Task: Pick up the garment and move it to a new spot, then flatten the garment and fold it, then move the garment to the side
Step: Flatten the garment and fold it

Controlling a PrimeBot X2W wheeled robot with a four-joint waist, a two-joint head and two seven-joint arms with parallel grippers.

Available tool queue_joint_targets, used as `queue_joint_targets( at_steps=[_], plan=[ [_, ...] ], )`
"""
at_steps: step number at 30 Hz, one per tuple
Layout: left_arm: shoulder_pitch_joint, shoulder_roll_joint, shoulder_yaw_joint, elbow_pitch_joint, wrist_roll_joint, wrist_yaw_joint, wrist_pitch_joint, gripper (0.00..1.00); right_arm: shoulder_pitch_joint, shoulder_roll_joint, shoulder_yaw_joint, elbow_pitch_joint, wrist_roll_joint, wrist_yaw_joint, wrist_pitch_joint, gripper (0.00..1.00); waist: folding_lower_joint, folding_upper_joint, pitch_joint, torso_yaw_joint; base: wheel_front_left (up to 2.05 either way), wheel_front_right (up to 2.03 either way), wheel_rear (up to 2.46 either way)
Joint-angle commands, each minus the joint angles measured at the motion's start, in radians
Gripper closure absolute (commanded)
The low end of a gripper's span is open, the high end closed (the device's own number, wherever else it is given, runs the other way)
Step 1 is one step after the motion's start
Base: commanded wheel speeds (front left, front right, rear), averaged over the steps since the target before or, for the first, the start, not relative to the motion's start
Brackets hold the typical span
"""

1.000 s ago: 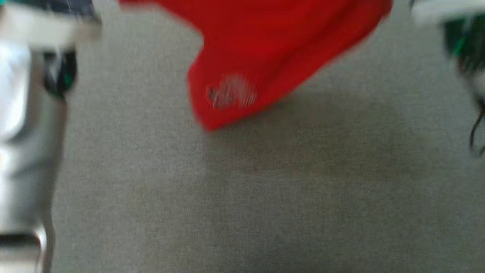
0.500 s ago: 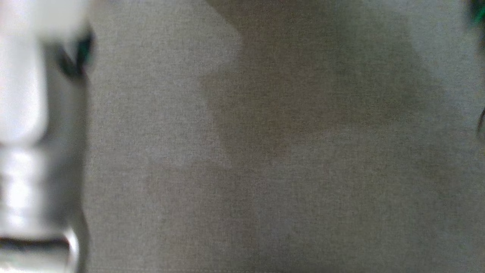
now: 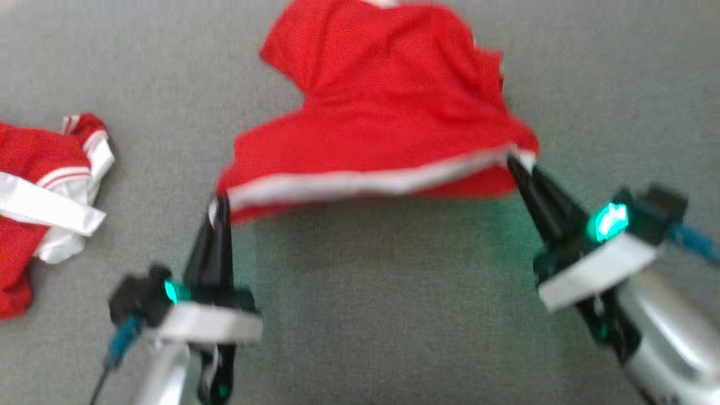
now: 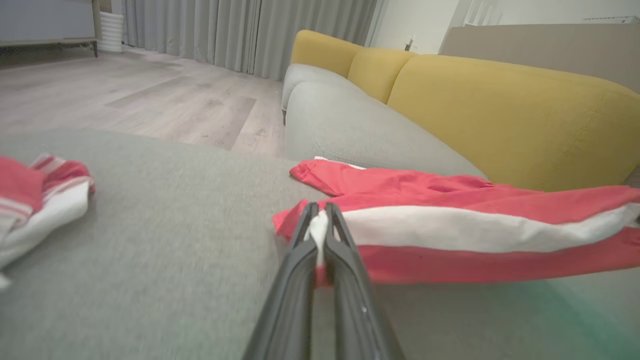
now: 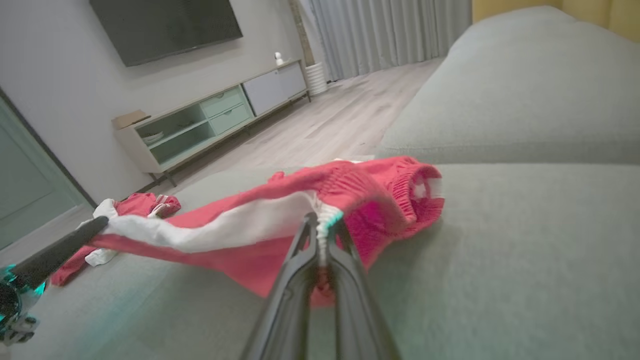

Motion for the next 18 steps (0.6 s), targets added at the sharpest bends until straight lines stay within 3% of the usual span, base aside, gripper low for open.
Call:
queue_joint_targets(
  at_steps=[1,5,11,18],
  plan=[
    [0.025,0.003,0.03,-0.034,0.003,0.002,-0.002,1.0,0.057,0.007,-0.019,-0.038,0.01,-0.001,-0.005,1.0,0.0003,0.0,-0.058,-0.007,0.0,0.0,0.0],
    [0.132,-0.016,0.077,-0.044,-0.008,0.002,-0.002,1.0,0.184,0.026,-0.056,-0.06,0.023,-0.001,-0.005,1.0,0.0003,0.0,-0.117,-0.017,0.0,0.0,0.0],
    [0.236,-0.026,0.073,-0.055,-0.002,0.002,-0.002,1.0,0.317,0.039,-0.118,-0.101,0.021,-0.001,-0.005,1.0,0.0003,0.0,-0.168,-0.032,0.0,0.0,0.0],
    [0.165,-0.011,0.058,-0.072,0.007,0.002,-0.002,1.0,0.313,0.066,-0.135,-0.131,0.015,-0.001,-0.005,1.0,0.0003,0.0,-0.116,-0.071,0.0,0.0,0.0]
  ],
)
